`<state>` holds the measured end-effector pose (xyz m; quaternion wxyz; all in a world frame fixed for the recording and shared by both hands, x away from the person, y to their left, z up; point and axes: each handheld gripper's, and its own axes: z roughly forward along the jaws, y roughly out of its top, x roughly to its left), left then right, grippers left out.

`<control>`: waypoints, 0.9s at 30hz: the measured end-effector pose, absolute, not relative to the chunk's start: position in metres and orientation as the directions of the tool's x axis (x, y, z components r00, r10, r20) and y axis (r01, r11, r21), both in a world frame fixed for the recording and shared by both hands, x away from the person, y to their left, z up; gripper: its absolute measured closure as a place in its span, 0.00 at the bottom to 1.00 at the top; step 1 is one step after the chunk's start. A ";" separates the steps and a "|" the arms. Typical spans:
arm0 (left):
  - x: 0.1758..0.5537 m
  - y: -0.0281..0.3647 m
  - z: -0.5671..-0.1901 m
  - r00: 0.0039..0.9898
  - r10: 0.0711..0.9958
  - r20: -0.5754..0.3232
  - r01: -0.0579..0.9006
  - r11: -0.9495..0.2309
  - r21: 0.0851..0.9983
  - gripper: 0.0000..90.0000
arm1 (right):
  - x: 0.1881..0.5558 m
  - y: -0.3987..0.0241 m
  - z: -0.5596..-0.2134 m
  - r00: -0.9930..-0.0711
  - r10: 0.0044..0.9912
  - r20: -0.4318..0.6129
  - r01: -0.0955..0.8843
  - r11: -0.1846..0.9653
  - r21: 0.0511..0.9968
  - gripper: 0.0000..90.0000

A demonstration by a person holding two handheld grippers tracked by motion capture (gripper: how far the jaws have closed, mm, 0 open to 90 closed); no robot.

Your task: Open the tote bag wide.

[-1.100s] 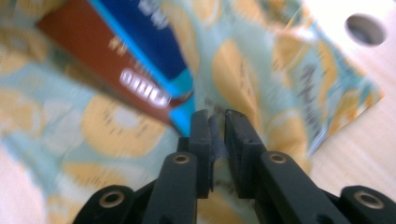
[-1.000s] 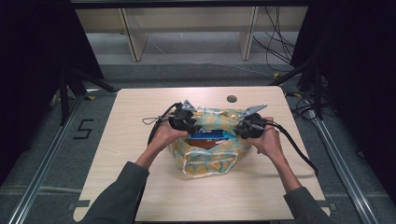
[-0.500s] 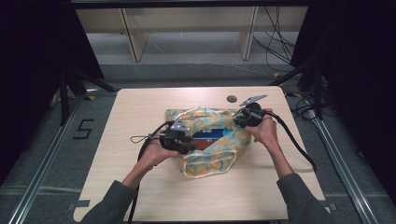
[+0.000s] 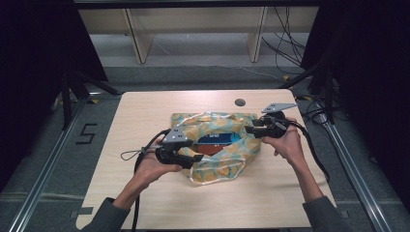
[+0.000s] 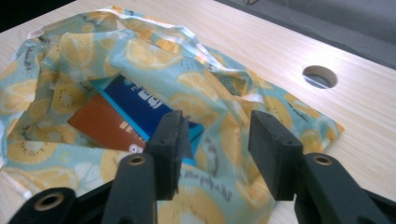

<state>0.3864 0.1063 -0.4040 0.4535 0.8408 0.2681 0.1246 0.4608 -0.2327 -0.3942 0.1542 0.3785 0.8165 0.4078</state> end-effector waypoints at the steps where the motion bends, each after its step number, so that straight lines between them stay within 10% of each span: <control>1: 0.383 0.109 -0.404 0.825 0.564 -0.025 0.329 -0.444 0.833 0.39 | 0.458 -0.234 -0.394 -0.661 0.749 0.050 0.484 0.375 0.791 0.60; 27: 0.321 0.157 -0.459 0.719 0.690 -0.082 0.425 -0.344 0.837 0.18 | 0.387 -0.291 -0.430 -0.592 0.804 0.056 0.514 0.323 0.795 0.46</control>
